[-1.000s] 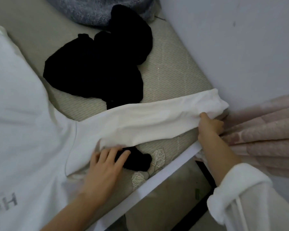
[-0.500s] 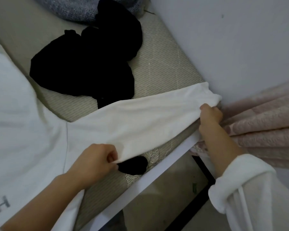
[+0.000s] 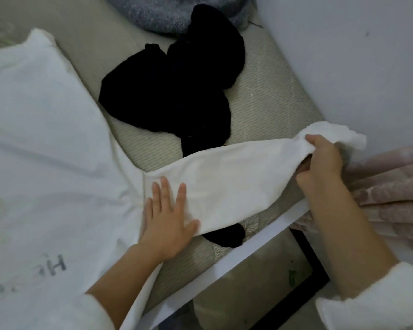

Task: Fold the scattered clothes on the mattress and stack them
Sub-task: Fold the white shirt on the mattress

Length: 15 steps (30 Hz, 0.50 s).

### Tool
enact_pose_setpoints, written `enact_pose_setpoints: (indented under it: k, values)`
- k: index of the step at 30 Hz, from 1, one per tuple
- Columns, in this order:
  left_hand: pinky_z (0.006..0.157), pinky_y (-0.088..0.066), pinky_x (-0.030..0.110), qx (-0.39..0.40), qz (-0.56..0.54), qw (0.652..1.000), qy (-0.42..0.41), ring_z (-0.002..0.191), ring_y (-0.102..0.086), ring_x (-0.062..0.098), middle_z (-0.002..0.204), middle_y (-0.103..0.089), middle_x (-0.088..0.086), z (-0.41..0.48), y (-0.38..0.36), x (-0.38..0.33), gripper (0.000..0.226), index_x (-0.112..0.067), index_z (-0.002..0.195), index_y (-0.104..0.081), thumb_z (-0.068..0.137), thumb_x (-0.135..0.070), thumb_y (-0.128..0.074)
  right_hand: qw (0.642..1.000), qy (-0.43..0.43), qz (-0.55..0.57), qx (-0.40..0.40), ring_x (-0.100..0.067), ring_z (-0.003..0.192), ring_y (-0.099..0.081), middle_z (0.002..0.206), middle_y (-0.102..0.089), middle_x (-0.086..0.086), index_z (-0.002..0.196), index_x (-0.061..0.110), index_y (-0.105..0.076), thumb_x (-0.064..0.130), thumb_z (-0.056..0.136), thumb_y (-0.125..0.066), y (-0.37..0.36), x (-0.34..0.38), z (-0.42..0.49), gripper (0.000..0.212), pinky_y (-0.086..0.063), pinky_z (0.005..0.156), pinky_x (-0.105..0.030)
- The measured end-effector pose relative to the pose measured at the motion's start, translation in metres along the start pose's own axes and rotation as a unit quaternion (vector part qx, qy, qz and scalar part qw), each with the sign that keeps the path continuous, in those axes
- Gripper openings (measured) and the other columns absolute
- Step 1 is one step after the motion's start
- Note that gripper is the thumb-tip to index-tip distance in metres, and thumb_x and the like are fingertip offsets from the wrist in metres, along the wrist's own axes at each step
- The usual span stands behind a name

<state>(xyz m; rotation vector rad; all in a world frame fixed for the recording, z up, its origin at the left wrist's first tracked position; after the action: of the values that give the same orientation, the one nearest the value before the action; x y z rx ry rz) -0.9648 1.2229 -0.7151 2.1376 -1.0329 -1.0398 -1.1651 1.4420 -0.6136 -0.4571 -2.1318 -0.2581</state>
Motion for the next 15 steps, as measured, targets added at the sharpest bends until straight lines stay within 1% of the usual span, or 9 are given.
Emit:
enact_pose_setpoints:
  k: [1, 3, 5, 7, 8, 10, 11, 13, 15]
  values:
    - [0.110, 0.019, 0.036, -0.010, -0.025, 1.000, -0.015, 0.132, 0.039, 0.019, 0.151, 0.036, 0.009, -0.003, 0.010, -0.002, 0.091, -0.029, 0.148, 0.020, 0.067, -0.068, 0.005, 0.999, 0.031, 0.006, 0.018, -0.017, 0.083, -0.068, 0.099, -0.070, 0.000, 0.114, 0.017, -0.062, 0.008, 0.085, -0.058, -0.014, 0.006, -0.018, 0.031, -0.055, 0.062, -0.025]
    - [0.110, 0.020, 0.032, -0.073, -0.065, 0.995, -0.028, 0.135, 0.035, 0.015, 0.153, 0.029, 0.002, -0.018, 0.033, 0.005, 0.081, -0.032, 0.148, 0.012, 0.074, -0.063, 0.003, 0.995, 0.087, 0.006, 0.048, -0.013, 0.082, -0.067, 0.098, -0.069, 0.005, 0.109, 0.023, -0.059, 0.005, 0.088, -0.056, -0.043, 0.013, -0.057, 0.028, -0.054, 0.062, -0.023]
    - [0.110, 0.019, 0.031, -0.092, -0.075, 0.993, -0.010, 0.138, 0.033, 0.018, 0.150, 0.031, 0.000, -0.037, 0.039, 0.026, 0.077, -0.031, 0.145, 0.017, 0.077, -0.063, 0.003, 0.988, 0.127, -0.019, 0.088, -0.012, 0.085, -0.065, 0.098, -0.067, 0.007, 0.101, 0.025, -0.057, 0.004, 0.088, -0.056, -0.075, 0.010, -0.097, 0.025, -0.054, 0.066, -0.026]
    - [0.111, 0.016, 0.028, -0.034, -0.070, 0.997, -0.010, 0.139, 0.031, 0.017, 0.146, 0.037, -0.001, -0.055, 0.021, 0.048, 0.085, -0.029, 0.147, 0.019, 0.076, -0.074, 0.006, 0.972, 0.167, -0.077, 0.145, -0.012, 0.092, -0.065, 0.100, -0.066, 0.010, 0.100, 0.028, -0.056, 0.005, 0.088, -0.057, -0.117, 0.000, -0.139, 0.026, -0.055, 0.077, -0.034]
    - [0.112, 0.014, 0.026, 0.000, -0.058, 0.998, -0.030, 0.139, 0.031, 0.016, 0.144, 0.040, -0.003, -0.064, 0.012, 0.055, 0.087, -0.031, 0.148, 0.016, 0.074, -0.075, 0.008, 0.961, 0.188, -0.102, 0.178, -0.008, 0.093, -0.065, 0.101, -0.065, 0.011, 0.100, 0.029, -0.055, 0.005, 0.088, -0.057, -0.140, -0.006, -0.161, 0.027, -0.055, 0.082, -0.035]
    - [0.116, 0.010, 0.025, 0.032, -0.067, 0.994, -0.077, 0.139, 0.029, 0.012, 0.145, 0.038, -0.008, -0.080, 0.006, 0.067, 0.083, -0.036, 0.149, 0.012, 0.074, -0.070, 0.007, 0.935, 0.220, -0.123, 0.251, 0.005, 0.086, -0.063, 0.096, -0.063, 0.015, 0.101, 0.029, -0.052, 0.002, 0.088, -0.056, -0.191, -0.022, -0.211, 0.030, -0.053, 0.077, -0.021]
    - [0.116, 0.008, 0.023, 0.038, -0.093, 0.991, -0.088, 0.141, 0.025, 0.009, 0.149, 0.032, -0.009, -0.087, 0.007, 0.072, 0.076, -0.036, 0.149, 0.011, 0.080, -0.068, -0.001, 0.922, 0.236, -0.128, 0.280, 0.007, 0.080, -0.061, 0.092, -0.061, 0.015, 0.100, 0.028, -0.051, 0.001, 0.088, -0.056, -0.215, -0.029, -0.235, 0.030, -0.050, 0.073, -0.017]
    - [0.116, 0.004, 0.020, 0.041, -0.165, 0.981, -0.095, 0.144, 0.015, 0.005, 0.156, 0.018, -0.013, -0.099, 0.010, 0.081, 0.064, -0.033, 0.150, 0.008, 0.097, -0.052, -0.023, 0.890, 0.268, -0.154, 0.337, -0.007, 0.077, -0.061, 0.083, -0.061, 0.005, 0.099, 0.022, -0.050, 0.001, 0.087, -0.055, -0.266, -0.050, -0.284, 0.025, -0.053, 0.072, -0.026]
    - [0.119, -0.005, 0.024, 0.031, -0.212, 0.971, -0.106, 0.146, 0.002, 0.007, 0.160, 0.004, -0.012, -0.108, 0.011, 0.088, 0.065, -0.027, 0.153, 0.002, 0.100, -0.039, -0.034, 0.832, 0.258, -0.202, 0.447, -0.025, 0.072, -0.059, 0.077, -0.060, -0.011, 0.104, 0.021, -0.048, 0.006, 0.085, -0.056, -0.317, -0.086, -0.336, 0.026, -0.055, 0.069, -0.039]
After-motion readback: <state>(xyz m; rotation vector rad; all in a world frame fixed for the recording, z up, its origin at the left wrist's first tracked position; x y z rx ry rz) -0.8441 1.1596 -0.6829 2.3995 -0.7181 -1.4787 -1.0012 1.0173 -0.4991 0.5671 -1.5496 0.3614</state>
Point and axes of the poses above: each hand's wrist, its own z-axis towards the middle knuckle, its own y-axis out of the back of the hand, x = y × z, the point moved 8 cm from there along z, towards the middle knuckle
